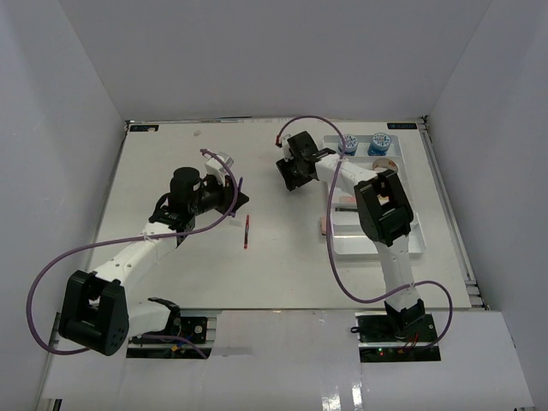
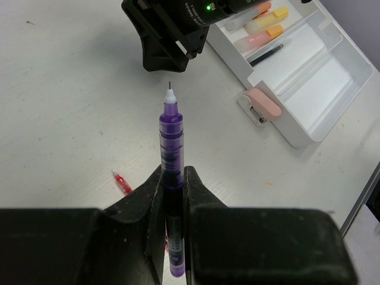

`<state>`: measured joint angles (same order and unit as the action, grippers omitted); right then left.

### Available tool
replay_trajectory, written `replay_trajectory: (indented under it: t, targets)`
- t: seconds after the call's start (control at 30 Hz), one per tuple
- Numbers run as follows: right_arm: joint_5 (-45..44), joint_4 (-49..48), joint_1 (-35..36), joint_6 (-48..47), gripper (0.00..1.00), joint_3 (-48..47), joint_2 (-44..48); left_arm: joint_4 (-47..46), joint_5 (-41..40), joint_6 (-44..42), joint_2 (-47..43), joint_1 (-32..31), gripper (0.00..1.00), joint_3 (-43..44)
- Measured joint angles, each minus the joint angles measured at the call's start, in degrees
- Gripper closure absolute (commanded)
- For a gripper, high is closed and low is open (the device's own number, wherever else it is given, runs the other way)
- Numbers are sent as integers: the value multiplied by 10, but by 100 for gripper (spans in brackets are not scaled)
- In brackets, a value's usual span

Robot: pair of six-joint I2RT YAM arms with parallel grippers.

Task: Sort the stationery into containers
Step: Close the pen cap on the pen.

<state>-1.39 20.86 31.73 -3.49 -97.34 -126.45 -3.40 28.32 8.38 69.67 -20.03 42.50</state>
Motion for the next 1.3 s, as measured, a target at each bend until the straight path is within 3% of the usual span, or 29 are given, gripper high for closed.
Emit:
replay_trajectory:
  t: [0.63,1.03,1.17,1.3]
  targets:
    - [-26,0,18,-15,61,-42,-35,0,10,1,1,0,100,0]
    - [-31,3,29,-13,91,-40,-30,-3,35,5,-2,0,100,0]
    - [-26,5,33,-2,92,-5,22,-14,48,8,-15,0,100,-3]
    - [3,-15,45,23,92,59,146,-34,69,16,-47,0,100,-19]
